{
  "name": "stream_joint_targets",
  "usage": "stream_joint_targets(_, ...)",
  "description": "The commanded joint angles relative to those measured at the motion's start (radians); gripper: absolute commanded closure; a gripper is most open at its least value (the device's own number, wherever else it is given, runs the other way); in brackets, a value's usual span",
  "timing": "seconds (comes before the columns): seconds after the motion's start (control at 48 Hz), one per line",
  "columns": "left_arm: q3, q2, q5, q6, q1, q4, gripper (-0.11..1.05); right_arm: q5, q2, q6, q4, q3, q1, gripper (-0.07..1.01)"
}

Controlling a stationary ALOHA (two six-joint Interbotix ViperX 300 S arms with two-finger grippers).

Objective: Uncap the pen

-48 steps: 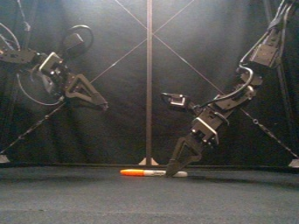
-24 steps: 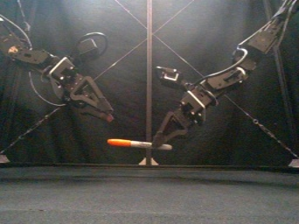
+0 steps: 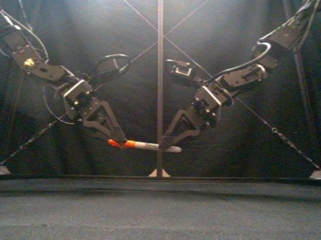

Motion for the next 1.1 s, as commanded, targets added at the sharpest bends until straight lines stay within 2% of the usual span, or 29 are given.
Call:
stream_joint_targets(0.021,-0.028,-0.005,0.002,-0.0015,0.003,0.000,0.11,-0.003,-0.038,0.000,0.000,-0.021,0.002,0.42)
stream_joint_targets(0.354,-0.038,0.008,0.003,-0.0015,0.011,0.000,0.45,-0.003,-0.038,0.002,0.000,-0.018,0.005,0.42)
stream_joint_targets(0.417,-0.035,0.008,0.003,-0.0015,0.012,0.002,0.48,-0.003,-0.038,0.002,0.000,-0.012,0.005,0.42)
stream_joint_targets(0.542,-0.021,0.003,0.018,0.0015,0.017,0.002,0.49,-0.003,-0.052,0.002,0.002,0.015,0.002,0.42)
stream_joint_targets(0.771,0.037,-0.044,0.021,0.0015,0.018,0.008,0.49,-0.018,-0.133,0.003,0.018,0.120,-0.011,0.42)
stream_joint_targets(0.958,0.074,-0.078,0.020,0.0031,0.021,0.012,0.49,-0.075,-0.201,0.003,0.032,0.215,-0.037,0.42)
stream_joint_targets(1.104,0.091,-0.107,0.020,0.0031,0.023,0.015,0.49,-0.124,-0.244,0.003,0.032,0.262,-0.037,0.42)
